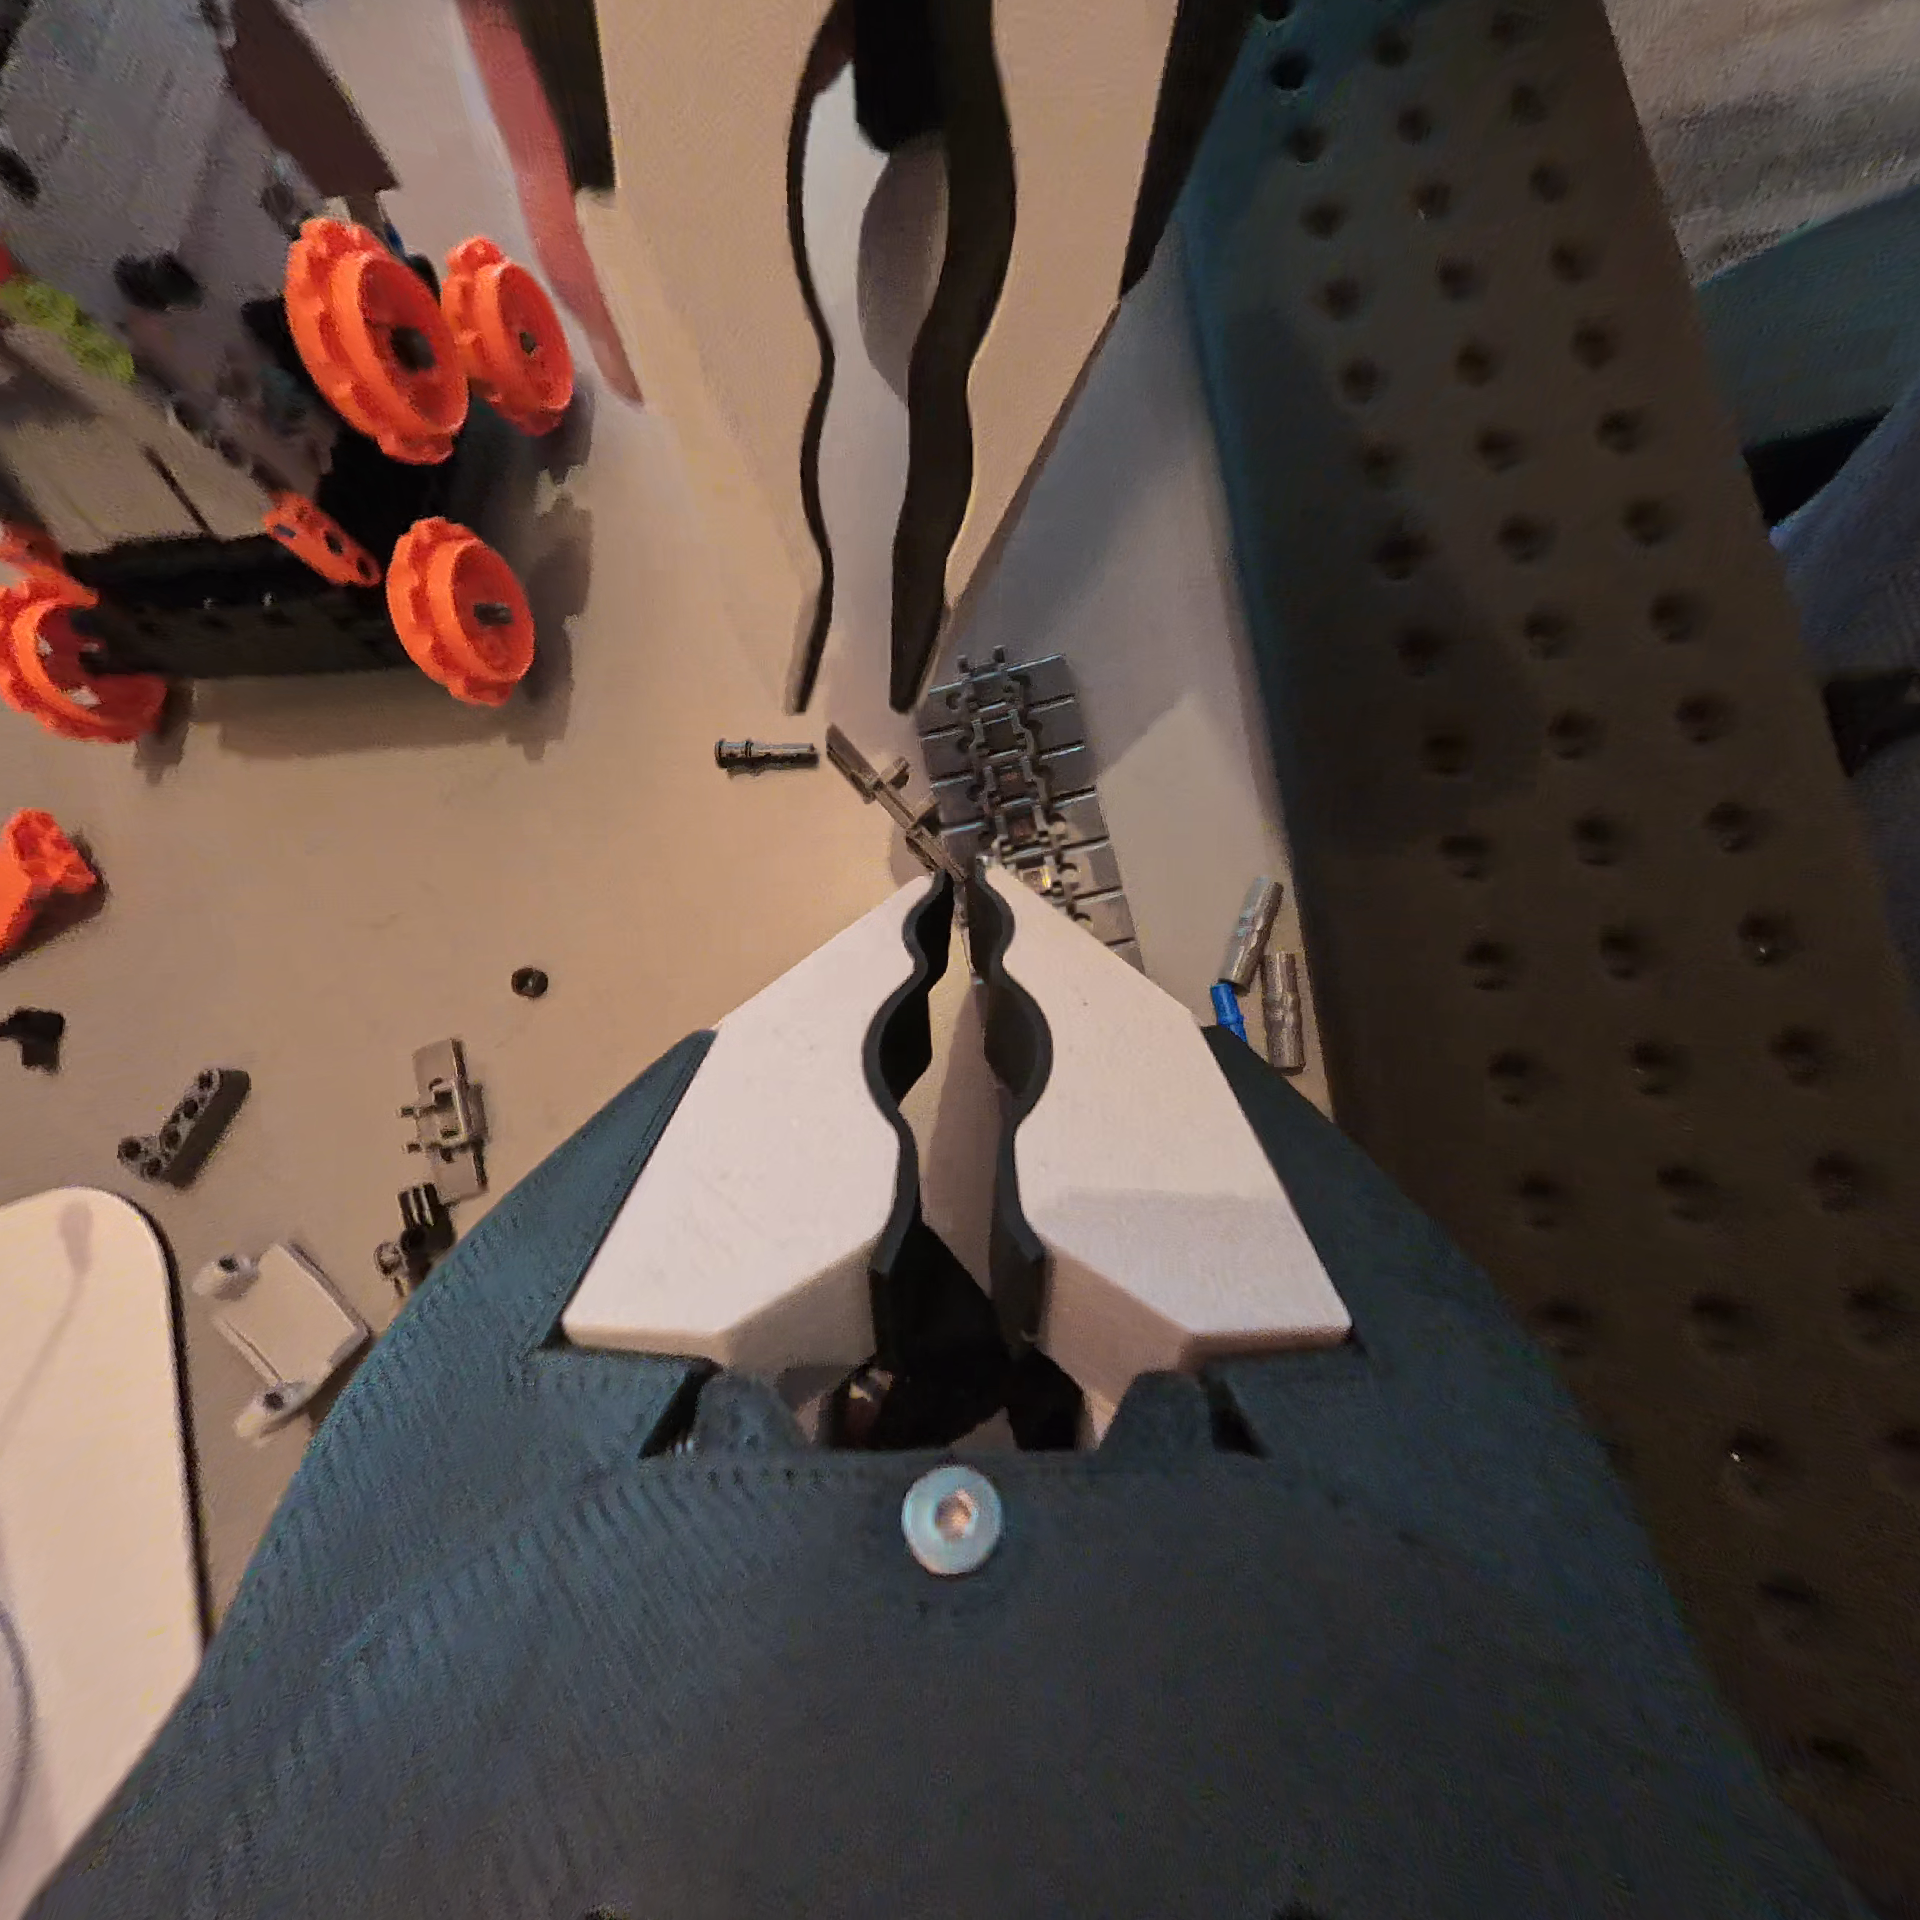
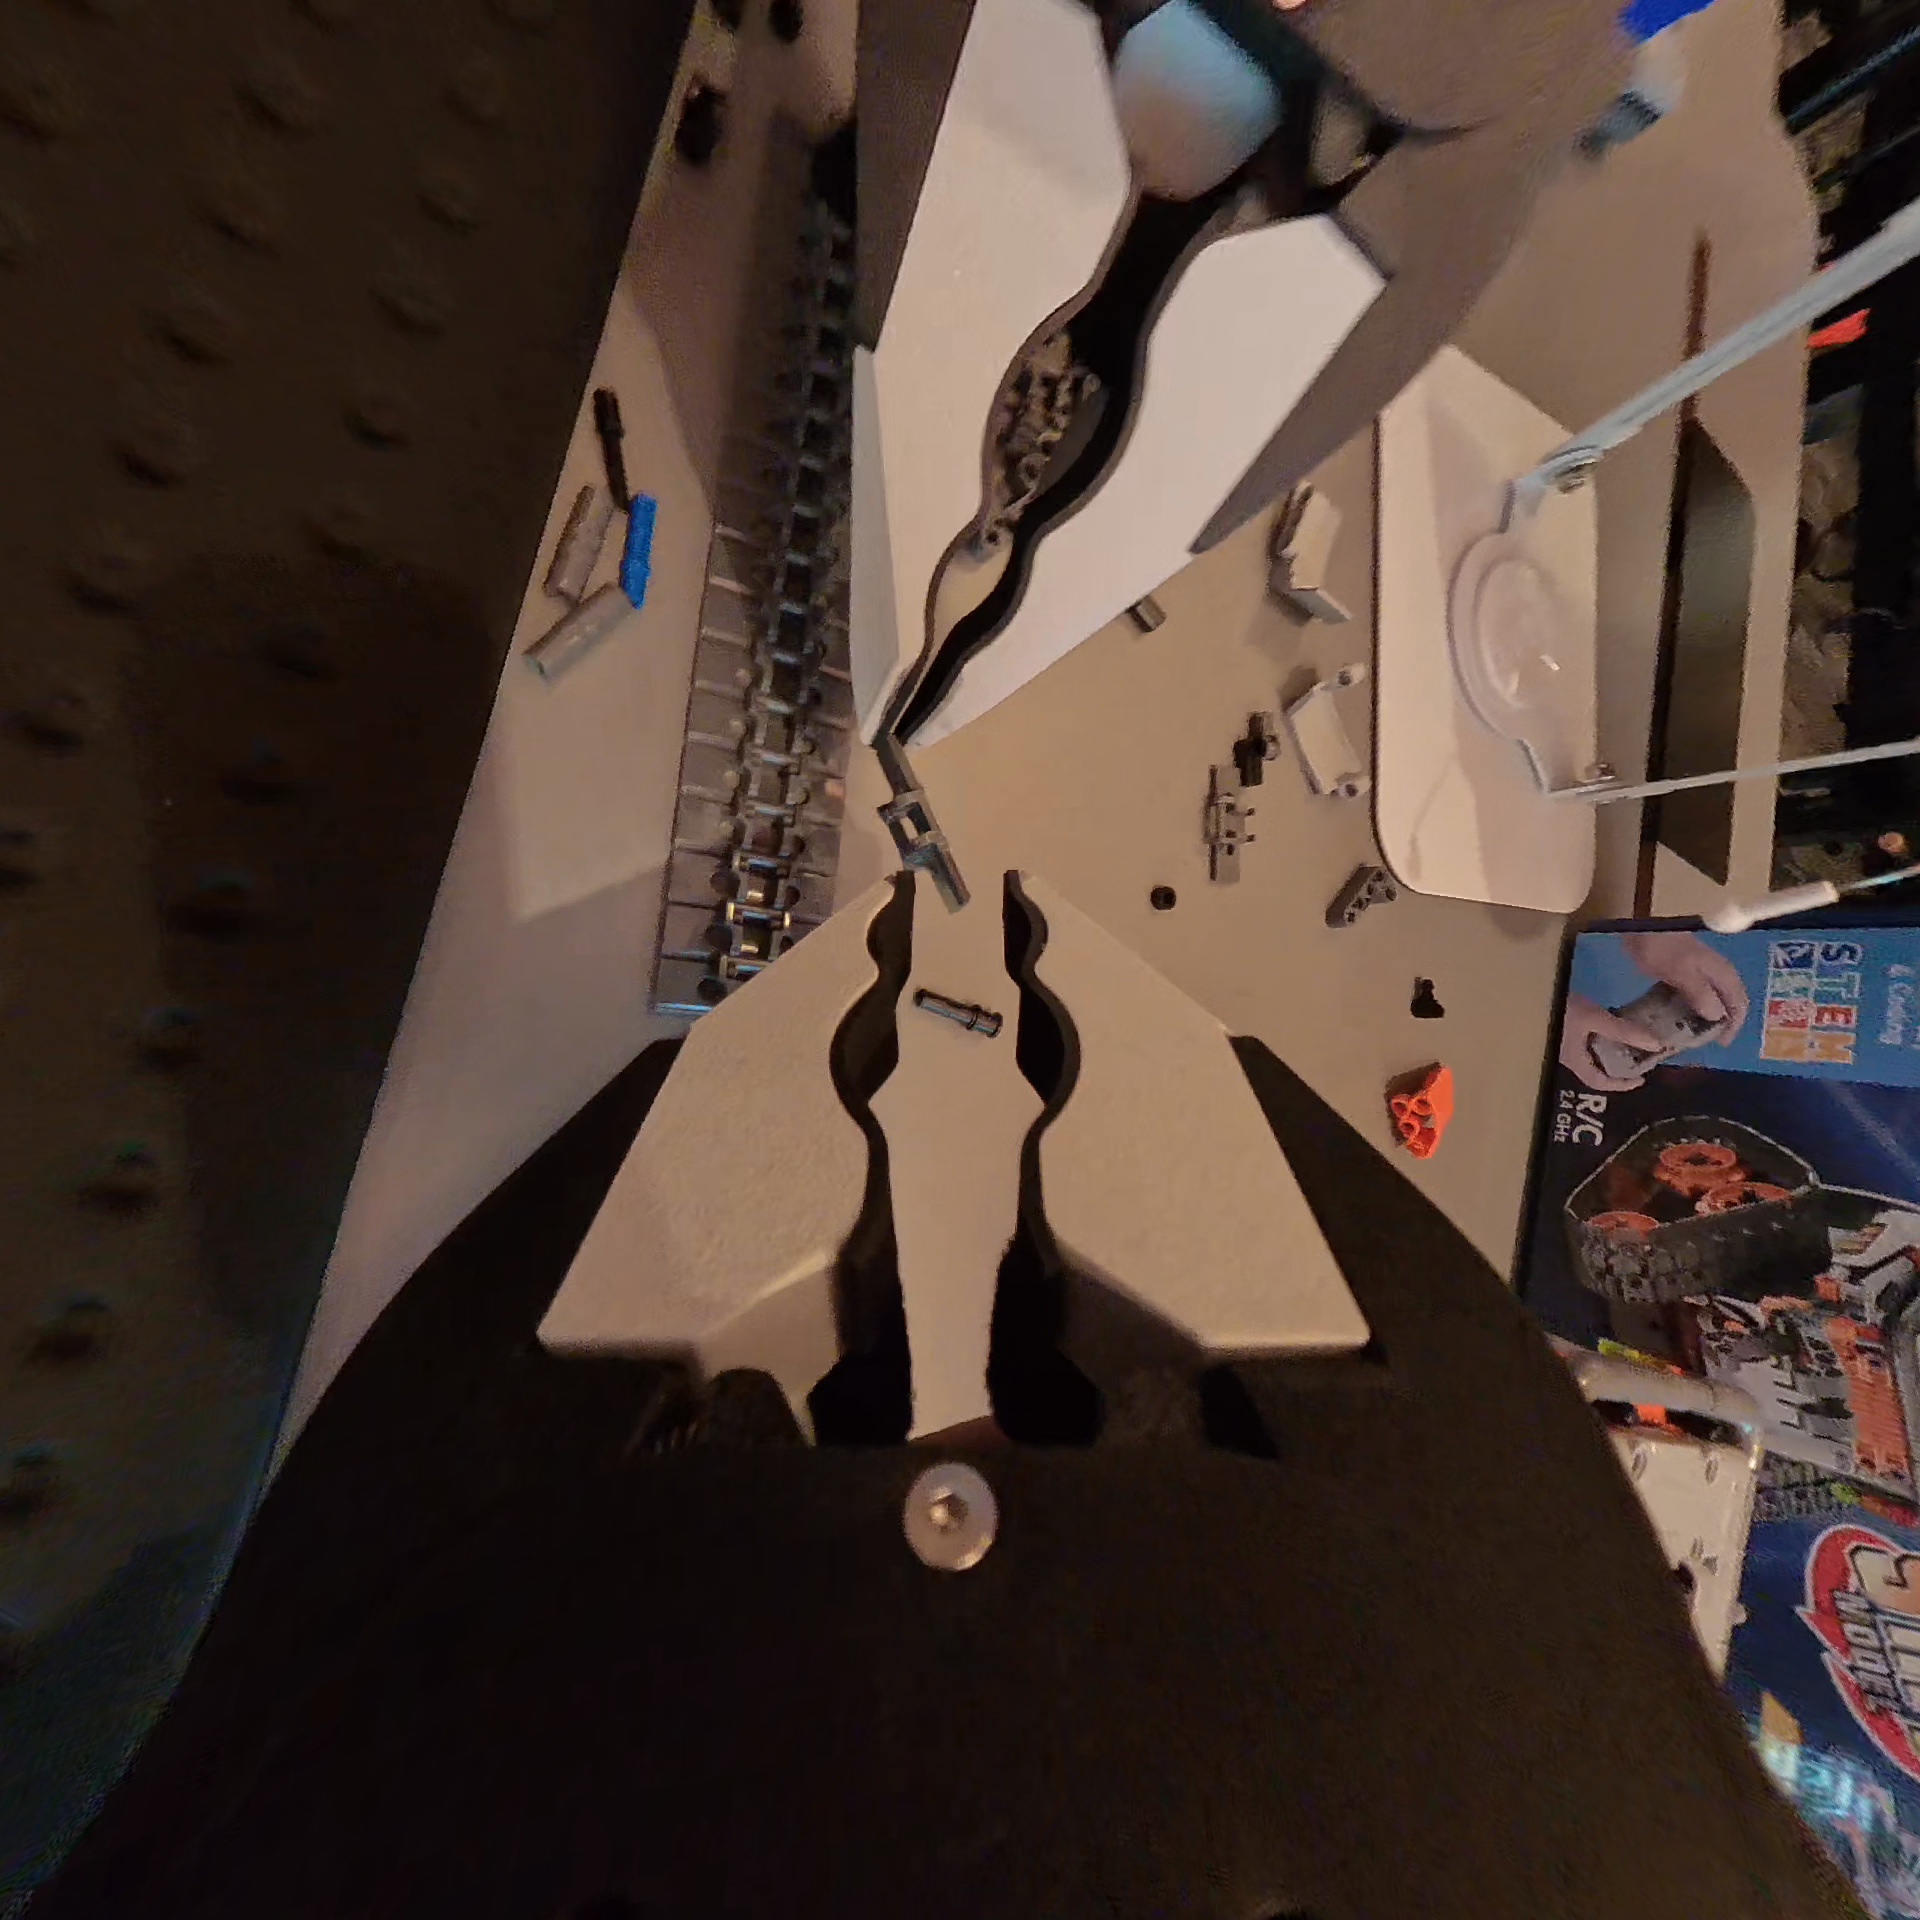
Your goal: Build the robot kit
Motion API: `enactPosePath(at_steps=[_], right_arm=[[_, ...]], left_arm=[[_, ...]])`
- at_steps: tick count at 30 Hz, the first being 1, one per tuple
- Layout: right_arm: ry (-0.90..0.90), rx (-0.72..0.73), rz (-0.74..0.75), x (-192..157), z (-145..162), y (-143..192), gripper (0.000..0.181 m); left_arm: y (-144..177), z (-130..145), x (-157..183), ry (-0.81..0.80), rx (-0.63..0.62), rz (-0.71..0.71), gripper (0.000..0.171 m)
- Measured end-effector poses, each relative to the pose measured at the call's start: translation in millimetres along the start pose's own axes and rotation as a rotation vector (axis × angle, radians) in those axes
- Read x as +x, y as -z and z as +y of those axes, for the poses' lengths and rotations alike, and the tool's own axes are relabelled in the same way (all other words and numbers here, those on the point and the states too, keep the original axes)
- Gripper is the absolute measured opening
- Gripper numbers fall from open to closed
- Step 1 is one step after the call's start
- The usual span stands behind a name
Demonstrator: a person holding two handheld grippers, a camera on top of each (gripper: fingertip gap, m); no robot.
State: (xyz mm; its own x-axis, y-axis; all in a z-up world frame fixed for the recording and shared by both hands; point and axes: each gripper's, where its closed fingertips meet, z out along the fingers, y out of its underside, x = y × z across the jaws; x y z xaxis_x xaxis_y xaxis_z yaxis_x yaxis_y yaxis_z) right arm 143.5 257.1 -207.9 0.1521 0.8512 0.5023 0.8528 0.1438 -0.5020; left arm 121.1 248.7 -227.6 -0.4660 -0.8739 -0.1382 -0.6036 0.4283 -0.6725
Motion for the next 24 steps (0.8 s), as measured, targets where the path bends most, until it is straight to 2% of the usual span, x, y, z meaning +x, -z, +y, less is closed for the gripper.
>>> enactPosePath(at_steps=[5, 8, 12, 18, 22, 24], right_arm=[[0.027, -0.054, -0.029, -3, 7, -5, 0.002], [-0.067, -0.053, -0.059, -6, 11, 0, 0.001], [-0.374, -0.016, -0.112, -14, 19, 11, 0.000], [-0.849, -0.075, -0.173, -47, 56, 23, 0.000], [-1.032, -0.065, -0.206, -67, 68, 25, 0.000], [-1.076, -0.051, -0.213, -72, 70, 27, 0.011]], left_arm=[[1, -9, 2, -0.093, -0.040, 0.010, 0.002], [1, -14, -3, -0.089, -0.026, -0.002, 0.002], [6, -15, -17, -0.052, -0.006, -0.069, 0.009], [-6, 1, -11, -0.059, -0.082, -0.054, 0.014], [-14, 7, -3, -0.063, -0.113, -0.024, 0.014], [-16, 10, -1, -0.057, -0.125, -0.014, 0.014]])
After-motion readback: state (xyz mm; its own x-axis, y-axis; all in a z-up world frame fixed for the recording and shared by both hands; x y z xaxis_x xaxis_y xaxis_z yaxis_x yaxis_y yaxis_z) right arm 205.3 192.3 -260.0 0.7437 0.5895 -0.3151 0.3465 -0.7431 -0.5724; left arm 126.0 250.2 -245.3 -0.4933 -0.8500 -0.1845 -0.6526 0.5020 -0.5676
